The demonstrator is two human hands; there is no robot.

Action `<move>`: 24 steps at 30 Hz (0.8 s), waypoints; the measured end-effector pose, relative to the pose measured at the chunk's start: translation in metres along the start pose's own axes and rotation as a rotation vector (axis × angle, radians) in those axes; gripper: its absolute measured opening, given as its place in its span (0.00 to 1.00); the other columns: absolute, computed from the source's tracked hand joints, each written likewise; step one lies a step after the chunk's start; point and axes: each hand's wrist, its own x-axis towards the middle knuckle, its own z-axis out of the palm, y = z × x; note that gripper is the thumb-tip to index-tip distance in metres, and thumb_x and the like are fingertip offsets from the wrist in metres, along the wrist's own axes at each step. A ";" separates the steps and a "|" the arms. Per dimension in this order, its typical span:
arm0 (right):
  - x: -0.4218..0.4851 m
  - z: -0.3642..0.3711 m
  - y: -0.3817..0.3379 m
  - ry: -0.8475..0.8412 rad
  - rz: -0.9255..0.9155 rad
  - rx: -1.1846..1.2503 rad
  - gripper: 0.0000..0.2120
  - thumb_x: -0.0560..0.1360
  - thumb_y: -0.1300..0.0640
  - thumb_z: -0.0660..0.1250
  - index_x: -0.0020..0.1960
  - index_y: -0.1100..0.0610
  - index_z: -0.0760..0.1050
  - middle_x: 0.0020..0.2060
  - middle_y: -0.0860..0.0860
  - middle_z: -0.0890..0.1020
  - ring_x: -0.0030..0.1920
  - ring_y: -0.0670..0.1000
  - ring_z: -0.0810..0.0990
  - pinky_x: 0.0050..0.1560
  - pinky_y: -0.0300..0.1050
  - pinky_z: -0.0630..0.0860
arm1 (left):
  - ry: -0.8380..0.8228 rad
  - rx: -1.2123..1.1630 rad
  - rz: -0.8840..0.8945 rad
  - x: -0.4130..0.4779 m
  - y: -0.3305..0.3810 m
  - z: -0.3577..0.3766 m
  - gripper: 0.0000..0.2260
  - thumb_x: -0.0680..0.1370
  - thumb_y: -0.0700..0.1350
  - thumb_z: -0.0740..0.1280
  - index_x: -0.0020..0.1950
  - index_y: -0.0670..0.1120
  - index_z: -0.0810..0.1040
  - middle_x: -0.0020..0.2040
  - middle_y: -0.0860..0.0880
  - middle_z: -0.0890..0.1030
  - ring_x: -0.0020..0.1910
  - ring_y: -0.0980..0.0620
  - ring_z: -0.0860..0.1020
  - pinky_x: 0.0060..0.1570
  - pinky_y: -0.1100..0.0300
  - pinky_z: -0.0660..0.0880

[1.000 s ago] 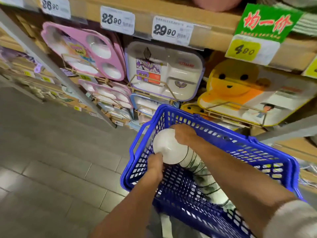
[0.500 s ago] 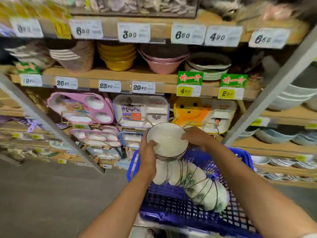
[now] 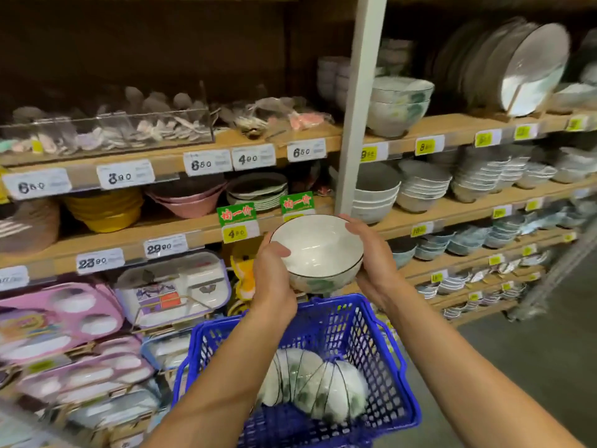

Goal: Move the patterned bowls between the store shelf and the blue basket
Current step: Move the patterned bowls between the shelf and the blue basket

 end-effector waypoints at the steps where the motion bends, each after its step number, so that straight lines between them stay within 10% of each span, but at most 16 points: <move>1: -0.004 -0.012 -0.010 0.035 -0.014 0.025 0.15 0.78 0.59 0.56 0.57 0.55 0.79 0.51 0.53 0.85 0.54 0.53 0.81 0.51 0.46 0.77 | -0.012 0.008 -0.006 -0.004 -0.004 0.016 0.18 0.70 0.36 0.56 0.51 0.50 0.80 0.48 0.48 0.82 0.48 0.44 0.78 0.39 0.56 0.75; 11: -0.033 -0.181 -0.100 0.264 -0.065 0.083 0.17 0.76 0.63 0.56 0.60 0.58 0.78 0.52 0.55 0.84 0.52 0.56 0.81 0.49 0.50 0.79 | -0.153 0.077 -0.103 -0.055 -0.082 0.182 0.20 0.68 0.36 0.56 0.54 0.46 0.80 0.53 0.41 0.82 0.52 0.38 0.78 0.51 0.46 0.77; 16: -0.040 -0.262 -0.145 0.341 -0.066 0.077 0.18 0.76 0.62 0.56 0.60 0.56 0.78 0.54 0.56 0.82 0.53 0.57 0.80 0.48 0.51 0.79 | -0.194 0.050 -0.164 -0.080 -0.123 0.262 0.19 0.68 0.37 0.57 0.54 0.46 0.80 0.48 0.43 0.83 0.46 0.40 0.80 0.36 0.54 0.79; 24: -0.028 -0.336 -0.195 0.386 -0.107 0.134 0.16 0.75 0.63 0.56 0.53 0.52 0.80 0.45 0.51 0.83 0.45 0.53 0.81 0.31 0.41 0.77 | -0.219 0.121 -0.171 -0.088 -0.154 0.352 0.13 0.69 0.38 0.57 0.47 0.47 0.78 0.47 0.43 0.82 0.46 0.39 0.78 0.47 0.50 0.76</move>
